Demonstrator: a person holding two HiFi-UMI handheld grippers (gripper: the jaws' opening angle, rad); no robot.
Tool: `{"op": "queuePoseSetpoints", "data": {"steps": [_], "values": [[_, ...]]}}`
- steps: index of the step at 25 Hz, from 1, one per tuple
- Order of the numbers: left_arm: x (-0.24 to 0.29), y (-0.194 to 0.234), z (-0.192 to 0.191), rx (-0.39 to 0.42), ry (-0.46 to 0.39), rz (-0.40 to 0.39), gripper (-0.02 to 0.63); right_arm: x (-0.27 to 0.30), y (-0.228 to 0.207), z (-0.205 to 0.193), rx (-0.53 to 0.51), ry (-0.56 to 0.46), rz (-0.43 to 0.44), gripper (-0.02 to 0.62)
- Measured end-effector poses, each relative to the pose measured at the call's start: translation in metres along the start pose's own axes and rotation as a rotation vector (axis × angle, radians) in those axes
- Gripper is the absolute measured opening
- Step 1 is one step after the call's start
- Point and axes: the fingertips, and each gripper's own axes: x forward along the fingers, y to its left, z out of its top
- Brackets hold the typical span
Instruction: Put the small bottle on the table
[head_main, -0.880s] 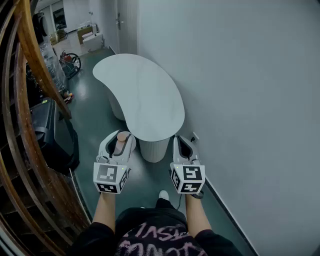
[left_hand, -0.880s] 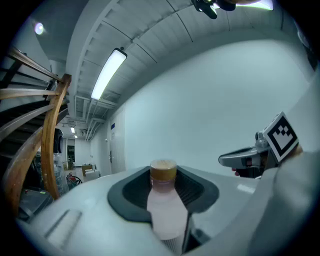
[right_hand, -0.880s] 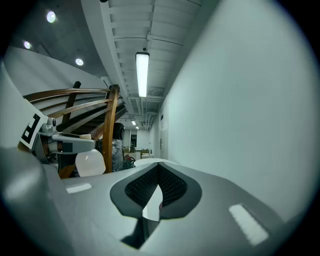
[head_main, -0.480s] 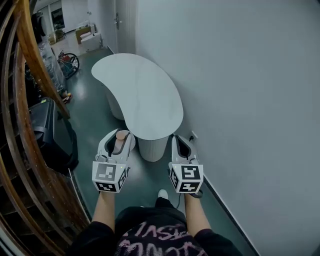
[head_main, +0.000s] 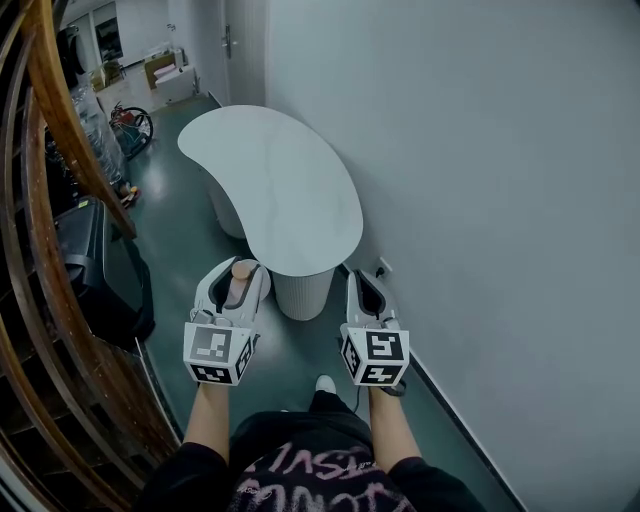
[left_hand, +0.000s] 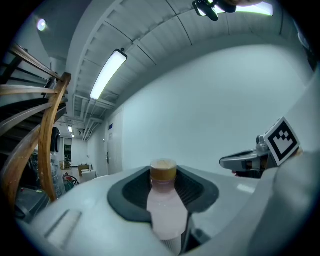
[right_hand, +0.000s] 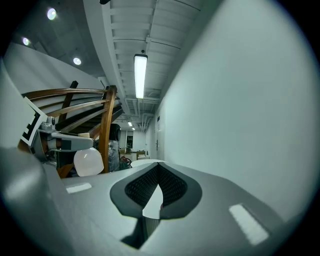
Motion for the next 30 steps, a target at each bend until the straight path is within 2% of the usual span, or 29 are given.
{"op": "queuePoseSetpoints", "data": {"steps": [18,30], "values": [[0.020,0.003,-0.010,0.003,0.009,-0.047,0.144,0.011,-0.014,-0.008,0.038,-0.003,-0.043,0.009],[0.050,0.013,-0.017,0.008,0.016,-0.036,0.144,0.043,-0.028,-0.014,0.049,0.004,-0.029,0.009]]}}
